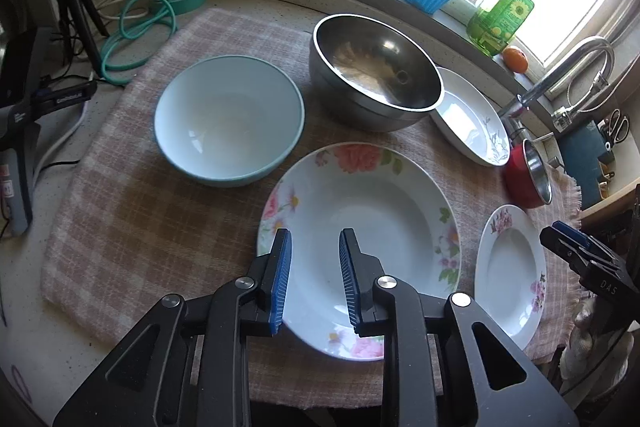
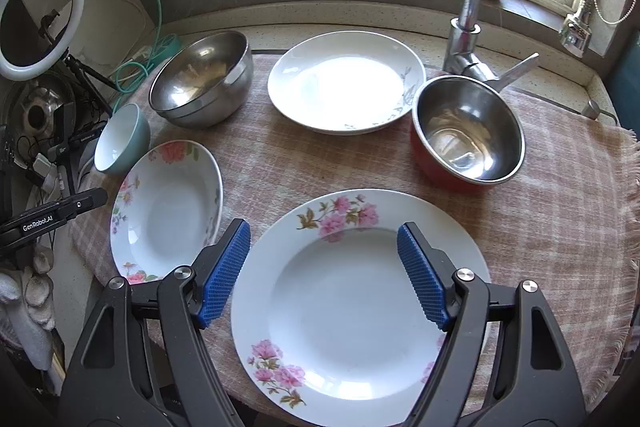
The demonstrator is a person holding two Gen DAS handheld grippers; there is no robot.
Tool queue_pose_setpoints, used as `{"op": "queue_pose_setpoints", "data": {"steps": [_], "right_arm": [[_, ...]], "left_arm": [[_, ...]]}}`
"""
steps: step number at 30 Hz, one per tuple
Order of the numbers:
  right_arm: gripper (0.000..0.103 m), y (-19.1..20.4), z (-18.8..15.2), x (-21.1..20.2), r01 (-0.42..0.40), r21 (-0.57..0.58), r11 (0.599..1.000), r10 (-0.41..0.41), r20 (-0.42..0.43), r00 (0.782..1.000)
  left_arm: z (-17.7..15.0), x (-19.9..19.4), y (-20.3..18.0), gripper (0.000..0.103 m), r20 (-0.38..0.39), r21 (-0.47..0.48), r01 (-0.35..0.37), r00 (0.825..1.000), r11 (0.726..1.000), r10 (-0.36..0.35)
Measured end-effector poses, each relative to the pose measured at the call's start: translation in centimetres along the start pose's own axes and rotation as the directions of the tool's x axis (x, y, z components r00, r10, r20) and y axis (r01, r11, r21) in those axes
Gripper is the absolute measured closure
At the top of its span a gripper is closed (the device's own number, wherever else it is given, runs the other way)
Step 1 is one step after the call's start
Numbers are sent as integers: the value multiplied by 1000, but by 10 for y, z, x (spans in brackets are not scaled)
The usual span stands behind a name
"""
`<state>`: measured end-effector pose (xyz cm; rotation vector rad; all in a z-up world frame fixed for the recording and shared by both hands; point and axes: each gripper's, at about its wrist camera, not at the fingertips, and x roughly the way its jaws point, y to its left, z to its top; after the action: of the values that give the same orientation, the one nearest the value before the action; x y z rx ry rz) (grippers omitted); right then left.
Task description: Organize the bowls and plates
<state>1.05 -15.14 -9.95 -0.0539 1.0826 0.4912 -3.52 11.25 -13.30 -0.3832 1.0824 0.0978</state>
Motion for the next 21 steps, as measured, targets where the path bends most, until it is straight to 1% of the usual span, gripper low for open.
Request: {"op": "queue_pose_setpoints", "data": {"steps": [4, 6, 8, 11, 16, 19, 21], "right_arm": [[25, 16, 2, 14, -37, -28, 999, 36, -32, 999], [33, 20, 4, 23, -58, -22, 998, 56, -57, 997], [46, 22, 6, 32, -85, -1, 996, 85, -85, 993], [55, 23, 7, 46, -122, 34, 992, 125, -124, 984], [59, 30, 8, 60, -147, 47, 988, 152, -154, 976], [67, 38, 9, 68, -171, 49, 984, 177, -175, 969], [68, 42, 9, 73, -172, 45, 984, 178, -184, 967]], "left_arm": [[-2, 5, 18, 80, -12, -34, -20, 1000, 999, 20], [-4, 7, 25, 80, -21, -52, -24, 1000, 998, 23], [-6, 8, 30, 80, -27, -57, -24, 999, 998, 22], [-8, 10, 34, 80, -38, -55, -24, 999, 998, 22], [-11, 13, 41, 80, -55, -71, -2, 998, 997, -2], [-11, 17, 43, 80, -72, -79, 16, 997, 997, -22], [-11, 19, 43, 80, -77, -77, 25, 997, 997, -31]]}}
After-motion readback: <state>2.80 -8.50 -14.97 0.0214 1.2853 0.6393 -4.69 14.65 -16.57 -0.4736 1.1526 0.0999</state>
